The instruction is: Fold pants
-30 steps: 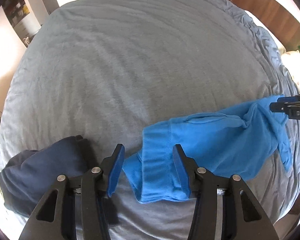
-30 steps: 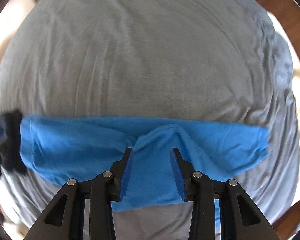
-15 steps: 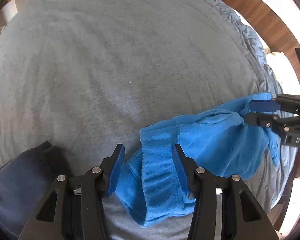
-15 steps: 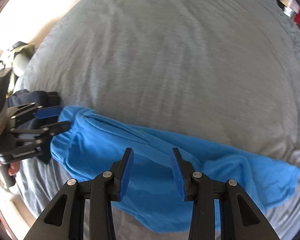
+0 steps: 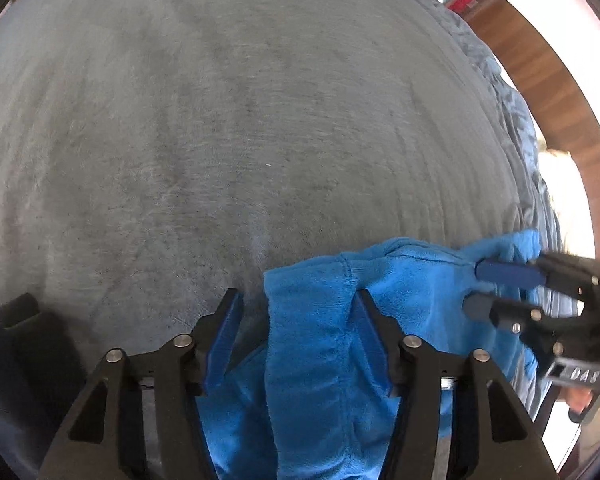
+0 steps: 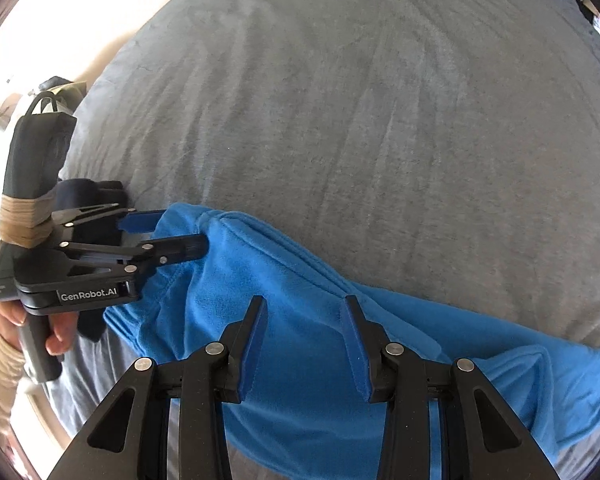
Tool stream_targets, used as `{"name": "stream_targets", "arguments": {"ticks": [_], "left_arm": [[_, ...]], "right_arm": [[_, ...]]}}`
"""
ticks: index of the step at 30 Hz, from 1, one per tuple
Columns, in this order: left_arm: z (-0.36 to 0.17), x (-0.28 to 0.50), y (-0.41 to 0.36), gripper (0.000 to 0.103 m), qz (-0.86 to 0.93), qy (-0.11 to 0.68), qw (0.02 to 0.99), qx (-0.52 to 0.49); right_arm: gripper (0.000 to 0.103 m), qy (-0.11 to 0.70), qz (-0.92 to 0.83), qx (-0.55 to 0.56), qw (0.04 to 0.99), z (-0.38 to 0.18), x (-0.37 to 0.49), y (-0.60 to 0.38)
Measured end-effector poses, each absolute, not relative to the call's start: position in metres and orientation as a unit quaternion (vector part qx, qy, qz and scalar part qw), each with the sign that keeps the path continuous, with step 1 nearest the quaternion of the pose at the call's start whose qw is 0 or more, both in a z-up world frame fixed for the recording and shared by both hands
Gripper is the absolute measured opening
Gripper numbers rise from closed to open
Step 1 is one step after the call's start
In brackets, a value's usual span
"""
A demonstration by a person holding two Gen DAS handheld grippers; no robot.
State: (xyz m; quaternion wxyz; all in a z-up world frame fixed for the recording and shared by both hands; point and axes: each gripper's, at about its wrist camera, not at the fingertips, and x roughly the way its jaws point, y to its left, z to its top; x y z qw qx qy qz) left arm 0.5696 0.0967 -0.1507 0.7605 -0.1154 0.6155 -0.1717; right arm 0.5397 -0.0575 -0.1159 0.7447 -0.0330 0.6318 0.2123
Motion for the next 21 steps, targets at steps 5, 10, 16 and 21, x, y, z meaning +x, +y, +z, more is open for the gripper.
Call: {"name": "stream_targets", "arguments": {"ticks": [5, 10, 16, 21], "left_arm": [[-0.166, 0.572, 0.103, 0.051, -0.168, 0.623, 0.744, -0.172], [-0.158, 0.565, 0.095, 0.036, -0.168, 0.614, 0.759, -0.136], [-0.114, 0.543, 0.087, 0.029, -0.165, 0.565, 0.804, -0.084], [-0.082, 0.515, 0.098, 0.013, -0.166, 0.549, 0.811, -0.118]], "right_arm": [[0.039, 0.629, 0.213, -0.041, 0.747, -0.122, 0.543, -0.051], [0.04, 0.628, 0.208, -0.023, 0.749, -0.126, 0.542, -0.052], [0.04, 0.615, 0.209, -0.003, 0.76, -0.121, 0.536, -0.057], [0.039, 0.596, 0.215, 0.006, 0.774, -0.106, 0.525, -0.06]]}}
